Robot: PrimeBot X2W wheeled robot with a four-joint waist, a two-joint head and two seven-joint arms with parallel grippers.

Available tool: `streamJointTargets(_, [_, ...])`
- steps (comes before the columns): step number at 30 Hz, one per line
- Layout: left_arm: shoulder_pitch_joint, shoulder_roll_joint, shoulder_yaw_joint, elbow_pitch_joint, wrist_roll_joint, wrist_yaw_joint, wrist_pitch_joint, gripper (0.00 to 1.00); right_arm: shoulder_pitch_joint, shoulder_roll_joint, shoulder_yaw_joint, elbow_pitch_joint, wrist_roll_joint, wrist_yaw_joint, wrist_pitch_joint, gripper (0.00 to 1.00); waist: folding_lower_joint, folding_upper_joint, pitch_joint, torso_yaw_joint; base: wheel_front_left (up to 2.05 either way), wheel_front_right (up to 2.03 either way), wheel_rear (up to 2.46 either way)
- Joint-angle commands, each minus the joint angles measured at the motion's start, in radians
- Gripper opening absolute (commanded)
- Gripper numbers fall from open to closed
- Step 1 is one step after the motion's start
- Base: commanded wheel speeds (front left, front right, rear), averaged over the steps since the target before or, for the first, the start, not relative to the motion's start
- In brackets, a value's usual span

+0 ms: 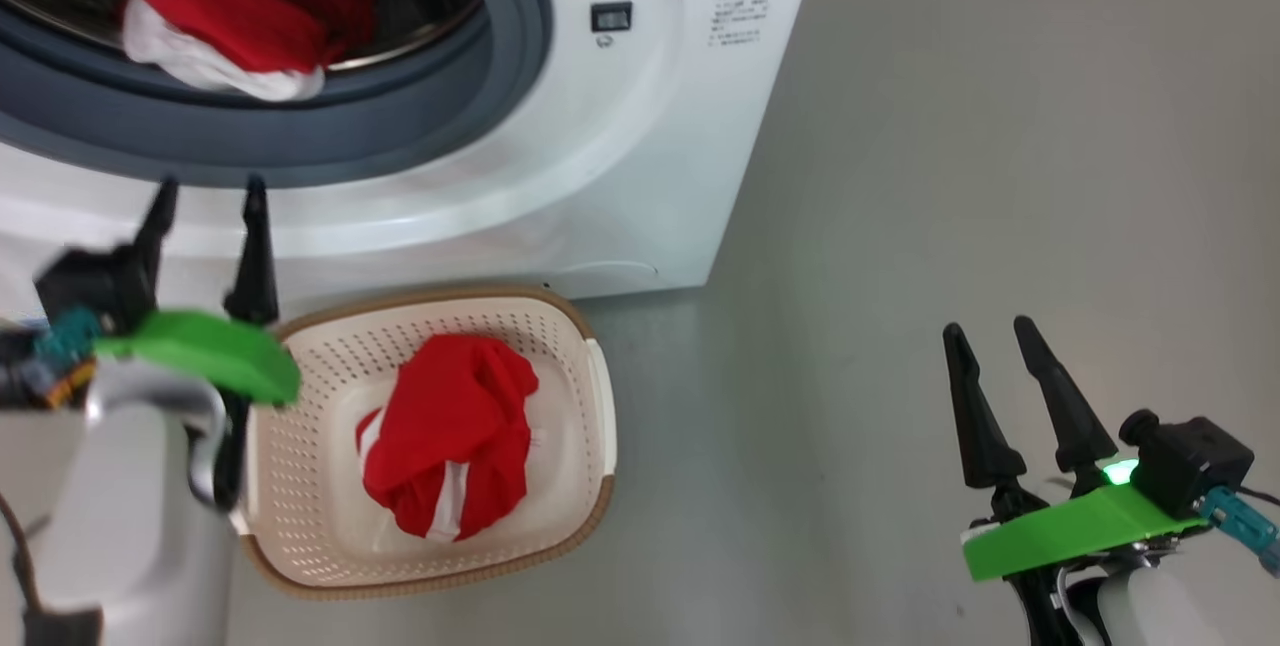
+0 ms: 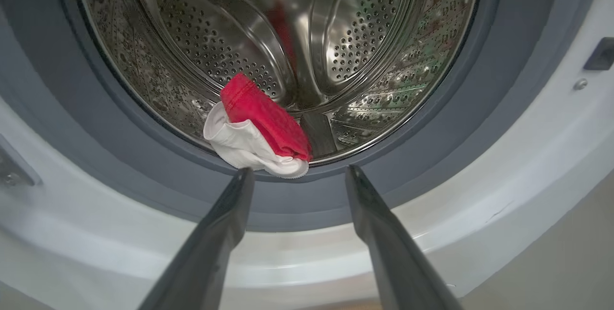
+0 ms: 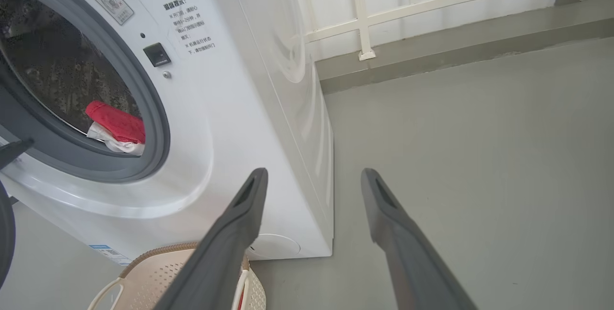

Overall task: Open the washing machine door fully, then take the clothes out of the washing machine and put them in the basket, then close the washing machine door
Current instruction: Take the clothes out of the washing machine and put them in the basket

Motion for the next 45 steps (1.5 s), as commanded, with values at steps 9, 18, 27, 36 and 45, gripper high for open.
streamJointTargets(9, [-0.268, 0.095, 0.007, 0.222, 0.009, 0.016, 0.017, 1.0, -0.072, -0.002, 0.044, -0.04, 0.042, 0.006, -0.006, 1.0, 0.0, 0.0, 0.121, -0.068, 0.0, 0.0, 0.0])
streamJointTargets(18, [-0.444, 0.146, 0.0, 0.41, 0.007, 0.033, 0.023, 1.0, -0.105, -0.002, 0.065, -0.048, 0.075, 0.006, -0.006, 1.0, 0.0, 0.0, 0.18, -0.102, 0.0, 0.0, 0.0])
streamJointTargets(27, [-0.566, 0.2, 0.001, 0.531, -0.006, 0.067, 0.045, 1.0, -0.123, -0.002, 0.084, -0.057, 0.094, 0.006, -0.006, 1.0, 0.0, 0.0, 0.222, -0.136, 0.0, 0.0, 0.0])
streamJointTargets(36, [-0.611, 0.225, -0.014, 0.562, -0.005, 0.086, 0.051, 1.0, -0.129, -0.002, 0.095, -0.061, 0.103, 0.006, -0.006, 1.0, 0.0, 0.0, 0.241, -0.159, 0.0, 0.0, 0.0])
streamJointTargets(45, [-0.619, 0.249, -0.029, 0.577, -0.008, 0.09, 0.043, 0.0, -0.127, -0.002, 0.1, -0.072, 0.106, 0.006, -0.006, 1.0, 0.0, 0.0, 0.248, -0.173, 0.0, 0.0, 0.0])
